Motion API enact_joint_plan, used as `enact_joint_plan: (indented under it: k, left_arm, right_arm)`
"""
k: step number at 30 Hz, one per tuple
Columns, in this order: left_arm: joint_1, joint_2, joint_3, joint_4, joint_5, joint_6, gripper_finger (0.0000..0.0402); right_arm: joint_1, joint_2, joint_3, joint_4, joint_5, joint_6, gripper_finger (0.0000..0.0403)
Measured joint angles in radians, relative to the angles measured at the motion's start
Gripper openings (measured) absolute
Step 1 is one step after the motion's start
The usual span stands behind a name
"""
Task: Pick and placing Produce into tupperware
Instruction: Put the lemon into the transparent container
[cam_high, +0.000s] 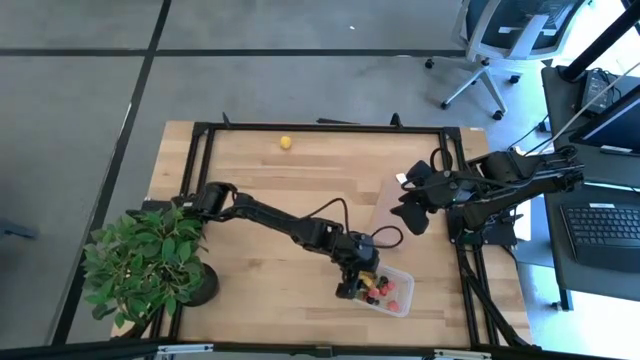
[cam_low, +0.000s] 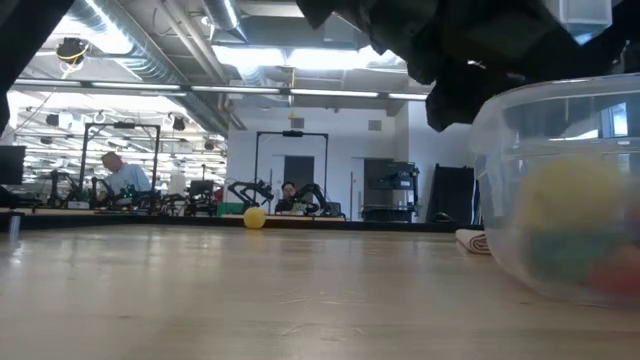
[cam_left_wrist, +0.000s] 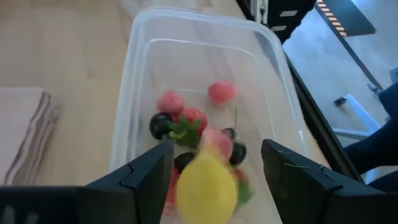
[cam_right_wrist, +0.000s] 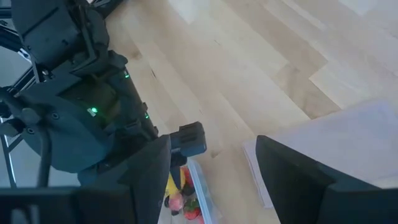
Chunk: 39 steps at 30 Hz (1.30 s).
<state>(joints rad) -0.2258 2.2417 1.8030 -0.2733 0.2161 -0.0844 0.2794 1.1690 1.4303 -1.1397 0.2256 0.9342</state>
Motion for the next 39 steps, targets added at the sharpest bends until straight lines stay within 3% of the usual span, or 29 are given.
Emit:
enact_joint_plan:
  k: [9,19,22,28,35,39]
  left_arm:
    - [0.031,-0.037,-0.002,-0.065,0.082,-0.015,0.0234]
    - [0.228,-0.238,0.000,-0.268,0.094,-0.041,0.0234]
    - [0.318,-0.296,0.003,-0.375,0.067,-0.091,0.0234]
    - [0.487,-0.384,0.000,-0.653,-0.142,-0.092,0.0234]
    - [0.687,-0.444,-0.010,-0.821,-0.154,-0.018,0.0234]
    - [0.782,-0.501,-0.050,-0.808,-0.150,0.003,0.0234]
  right_arm:
    - [0.000,0.000,0.000,-0.001,0.000,0.000,0.0238]
    - [-0.003,0.001,0.004,0.025,0.049,0.003,0.0238]
    - [0.001,0.000,-0.002,-0.009,0.058,-0.003,0.0238]
    - [-0.002,0.000,0.000,0.000,0.070,-0.004,0.0238]
    - [-0.002,0.015,0.000,0.009,0.136,-0.004,0.0238]
    - [-0.002,0.041,0.000,0.015,0.201,-0.016,0.0238]
